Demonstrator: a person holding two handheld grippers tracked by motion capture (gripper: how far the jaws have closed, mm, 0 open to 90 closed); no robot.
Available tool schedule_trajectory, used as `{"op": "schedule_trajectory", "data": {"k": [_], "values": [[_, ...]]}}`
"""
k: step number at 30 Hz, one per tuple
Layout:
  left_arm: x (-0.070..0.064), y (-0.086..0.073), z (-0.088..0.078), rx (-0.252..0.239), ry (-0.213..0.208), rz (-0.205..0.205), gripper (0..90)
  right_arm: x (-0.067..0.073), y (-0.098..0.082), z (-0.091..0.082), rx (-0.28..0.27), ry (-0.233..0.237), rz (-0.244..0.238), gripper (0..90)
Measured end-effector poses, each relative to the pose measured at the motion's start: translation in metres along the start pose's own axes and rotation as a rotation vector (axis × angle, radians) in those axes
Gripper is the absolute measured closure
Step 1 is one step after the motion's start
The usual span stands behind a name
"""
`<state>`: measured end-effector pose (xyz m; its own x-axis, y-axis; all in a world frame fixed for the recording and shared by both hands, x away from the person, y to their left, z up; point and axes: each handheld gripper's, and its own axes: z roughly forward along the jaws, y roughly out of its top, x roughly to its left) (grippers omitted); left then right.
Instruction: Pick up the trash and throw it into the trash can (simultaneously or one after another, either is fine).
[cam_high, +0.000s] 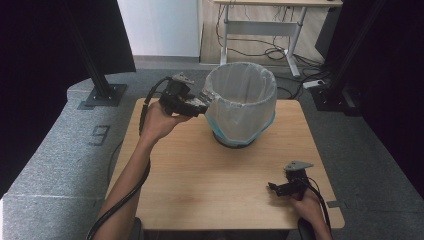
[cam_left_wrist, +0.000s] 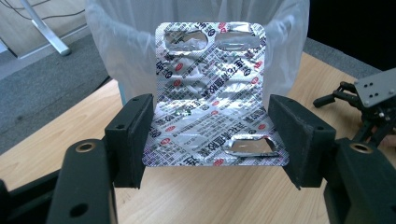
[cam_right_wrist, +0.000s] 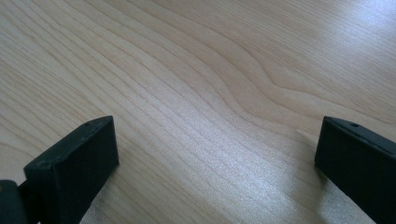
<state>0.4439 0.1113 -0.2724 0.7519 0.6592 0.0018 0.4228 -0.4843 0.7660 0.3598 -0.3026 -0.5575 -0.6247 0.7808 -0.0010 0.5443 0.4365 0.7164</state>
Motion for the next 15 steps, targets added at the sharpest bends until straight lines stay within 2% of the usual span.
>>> {"op": "schedule_trajectory", "data": {"k": [11,15], "values": [[-0.005,0.032,0.002,-0.011,0.007,0.022,34.0,0.000,0.000,0.000,0.000,0.000,0.000,0.0],[-0.005,0.039,0.004,-0.016,0.008,0.026,34.0,0.000,0.000,0.000,0.000,0.000,0.000,0.0]]}}
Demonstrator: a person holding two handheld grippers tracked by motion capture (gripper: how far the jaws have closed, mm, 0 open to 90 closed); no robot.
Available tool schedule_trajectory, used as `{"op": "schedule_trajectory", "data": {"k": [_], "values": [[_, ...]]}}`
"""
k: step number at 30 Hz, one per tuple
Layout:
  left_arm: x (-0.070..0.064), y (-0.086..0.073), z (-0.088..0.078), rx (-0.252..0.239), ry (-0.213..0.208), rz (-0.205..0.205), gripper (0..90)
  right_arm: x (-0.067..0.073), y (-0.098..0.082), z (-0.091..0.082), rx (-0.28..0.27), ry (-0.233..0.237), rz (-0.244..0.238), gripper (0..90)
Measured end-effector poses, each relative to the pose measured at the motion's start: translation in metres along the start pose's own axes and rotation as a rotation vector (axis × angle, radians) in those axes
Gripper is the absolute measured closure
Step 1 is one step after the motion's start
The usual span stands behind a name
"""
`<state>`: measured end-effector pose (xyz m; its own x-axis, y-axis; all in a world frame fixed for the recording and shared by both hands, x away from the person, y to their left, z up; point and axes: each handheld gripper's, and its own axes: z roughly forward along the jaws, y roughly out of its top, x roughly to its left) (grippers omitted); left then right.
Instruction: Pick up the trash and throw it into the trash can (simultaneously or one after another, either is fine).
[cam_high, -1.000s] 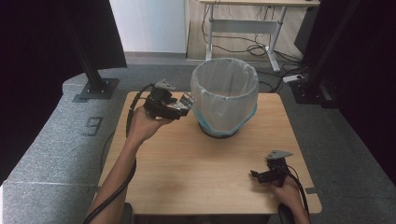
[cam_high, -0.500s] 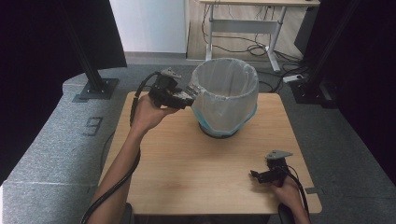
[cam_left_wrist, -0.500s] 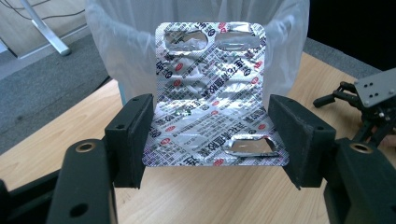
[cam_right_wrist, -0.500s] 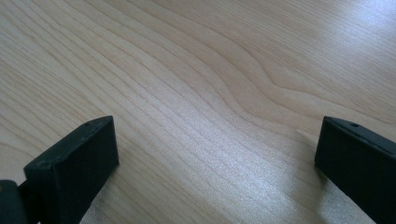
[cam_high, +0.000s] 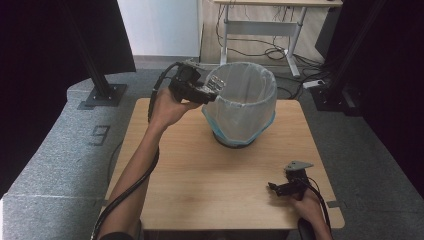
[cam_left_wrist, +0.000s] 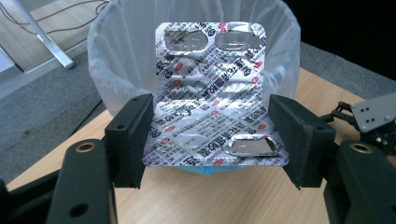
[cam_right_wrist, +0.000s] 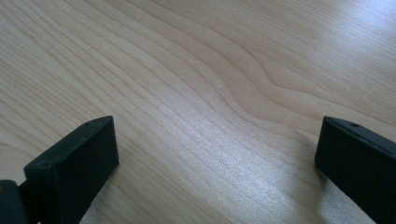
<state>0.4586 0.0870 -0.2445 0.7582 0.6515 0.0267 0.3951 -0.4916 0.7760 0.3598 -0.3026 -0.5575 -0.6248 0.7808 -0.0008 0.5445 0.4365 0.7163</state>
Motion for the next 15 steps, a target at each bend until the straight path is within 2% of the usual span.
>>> {"op": "schedule_trajectory", "data": {"k": [8,15], "values": [[0.001,0.016,0.009,-0.004,0.007,0.000,34.1,0.000,0.000,0.000,0.000,0.000,-0.001,0.0],[0.000,0.030,0.023,-0.001,0.016,0.008,34.0,0.000,0.000,0.000,0.000,0.000,-0.001,0.0]]}}
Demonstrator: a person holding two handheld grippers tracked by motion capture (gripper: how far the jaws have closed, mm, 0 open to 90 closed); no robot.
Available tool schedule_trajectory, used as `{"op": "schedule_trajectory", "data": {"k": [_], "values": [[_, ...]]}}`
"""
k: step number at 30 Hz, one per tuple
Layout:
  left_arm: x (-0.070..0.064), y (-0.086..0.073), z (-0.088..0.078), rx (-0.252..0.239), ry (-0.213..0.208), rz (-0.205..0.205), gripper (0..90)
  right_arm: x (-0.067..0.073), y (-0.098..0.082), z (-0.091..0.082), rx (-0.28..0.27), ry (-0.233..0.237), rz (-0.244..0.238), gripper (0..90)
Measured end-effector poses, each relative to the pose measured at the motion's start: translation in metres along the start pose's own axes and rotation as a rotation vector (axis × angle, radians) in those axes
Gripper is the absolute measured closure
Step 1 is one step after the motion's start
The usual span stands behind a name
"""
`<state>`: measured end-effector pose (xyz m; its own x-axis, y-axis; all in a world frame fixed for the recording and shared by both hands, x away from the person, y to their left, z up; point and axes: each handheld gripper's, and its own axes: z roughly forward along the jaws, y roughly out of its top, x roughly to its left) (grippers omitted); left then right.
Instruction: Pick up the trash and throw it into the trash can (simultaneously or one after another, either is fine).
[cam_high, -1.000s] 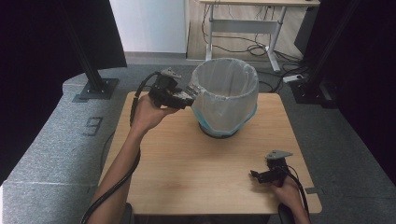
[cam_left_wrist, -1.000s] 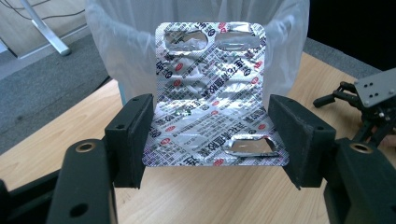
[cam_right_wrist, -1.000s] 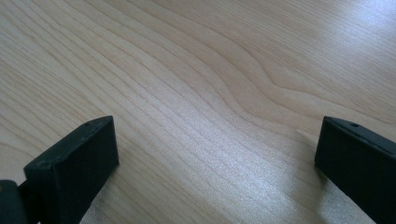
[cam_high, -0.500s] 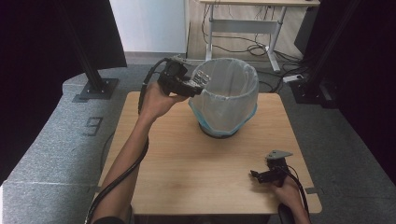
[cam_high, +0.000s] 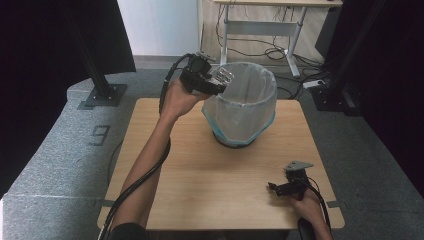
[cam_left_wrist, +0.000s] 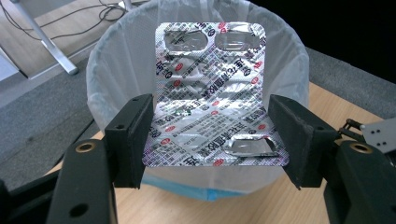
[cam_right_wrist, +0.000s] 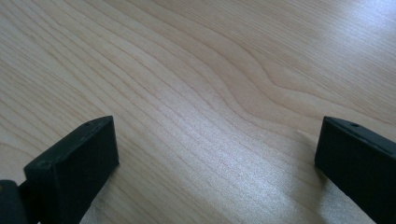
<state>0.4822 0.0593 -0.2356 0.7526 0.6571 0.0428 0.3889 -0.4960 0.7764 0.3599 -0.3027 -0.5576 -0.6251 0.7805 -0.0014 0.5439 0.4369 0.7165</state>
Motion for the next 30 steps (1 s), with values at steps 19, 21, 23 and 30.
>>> {"op": "schedule_trajectory", "data": {"k": [19,21,23,30], "values": [[-0.001,0.017,0.047,0.003,0.016,-0.012,34.0,0.000,0.000,0.000,0.000,0.000,0.000,0.0],[-0.001,0.018,0.050,0.004,0.016,-0.012,34.0,0.000,0.000,0.000,0.000,0.000,0.000,0.0],[-0.001,0.020,0.057,0.012,0.026,-0.011,34.0,0.000,0.000,0.000,0.000,0.000,0.000,0.0],[-0.002,0.020,0.075,0.029,0.039,-0.010,33.9,0.000,0.000,0.000,0.000,0.000,0.000,0.0]]}}
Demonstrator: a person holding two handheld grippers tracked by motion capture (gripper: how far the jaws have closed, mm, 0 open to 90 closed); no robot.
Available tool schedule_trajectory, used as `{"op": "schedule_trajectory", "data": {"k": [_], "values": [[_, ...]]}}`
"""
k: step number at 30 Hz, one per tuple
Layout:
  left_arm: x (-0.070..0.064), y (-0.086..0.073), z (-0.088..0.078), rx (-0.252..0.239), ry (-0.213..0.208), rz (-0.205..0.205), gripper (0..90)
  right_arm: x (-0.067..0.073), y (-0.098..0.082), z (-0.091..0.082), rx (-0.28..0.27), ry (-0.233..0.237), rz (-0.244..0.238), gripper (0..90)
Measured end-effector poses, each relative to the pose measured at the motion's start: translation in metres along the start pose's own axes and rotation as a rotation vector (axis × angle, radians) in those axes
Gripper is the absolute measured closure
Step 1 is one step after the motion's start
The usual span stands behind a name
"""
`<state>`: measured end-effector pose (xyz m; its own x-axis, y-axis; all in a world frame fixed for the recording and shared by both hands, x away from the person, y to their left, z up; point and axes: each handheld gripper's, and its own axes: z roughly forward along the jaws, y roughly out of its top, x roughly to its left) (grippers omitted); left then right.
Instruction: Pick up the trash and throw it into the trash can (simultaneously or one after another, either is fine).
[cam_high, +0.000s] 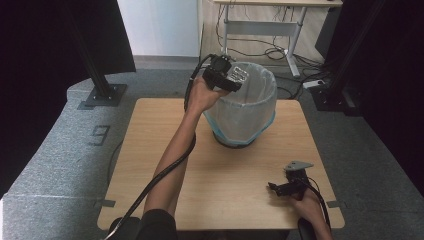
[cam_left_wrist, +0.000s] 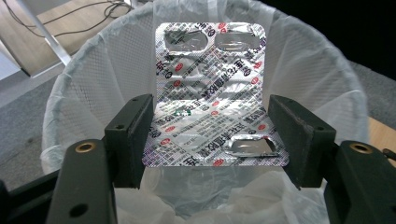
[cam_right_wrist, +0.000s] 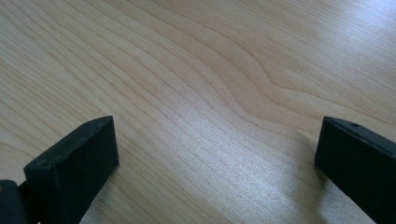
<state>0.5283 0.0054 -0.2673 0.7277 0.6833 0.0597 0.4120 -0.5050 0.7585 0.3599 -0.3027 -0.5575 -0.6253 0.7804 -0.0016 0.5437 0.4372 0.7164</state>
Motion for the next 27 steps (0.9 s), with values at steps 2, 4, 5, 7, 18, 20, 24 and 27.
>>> {"op": "schedule_trajectory", "data": {"k": [2,4,5,7,18,20,24,27], "values": [[0.000,0.000,0.003,0.004,0.005,0.000,33.8,0.000,0.000,0.000,0.000,0.000,0.000,0.0],[0.000,-0.001,0.008,0.011,0.021,0.000,33.1,0.000,0.000,0.000,0.000,0.000,0.000,0.0],[0.000,-0.001,0.010,0.008,0.021,-0.010,30.7,0.000,0.000,0.000,0.000,0.000,0.000,0.0],[0.001,-0.001,0.013,0.010,0.023,-0.012,23.0,0.000,0.000,0.000,0.000,0.000,0.000,0.0],[0.004,-0.006,-0.002,-0.014,0.032,-0.007,0.3,0.001,0.000,0.000,0.000,0.001,0.001,0.0],[0.004,-0.007,-0.008,-0.023,0.023,-0.006,0.0,0.001,0.000,0.000,0.000,0.002,0.001,0.0],[0.002,-0.009,-0.019,-0.040,0.011,-0.001,0.0,0.001,0.000,0.000,0.000,0.001,0.001,0.0],[0.001,-0.010,-0.026,-0.050,0.003,0.004,0.0,0.001,0.000,0.000,0.000,0.001,0.001,0.0]]}}
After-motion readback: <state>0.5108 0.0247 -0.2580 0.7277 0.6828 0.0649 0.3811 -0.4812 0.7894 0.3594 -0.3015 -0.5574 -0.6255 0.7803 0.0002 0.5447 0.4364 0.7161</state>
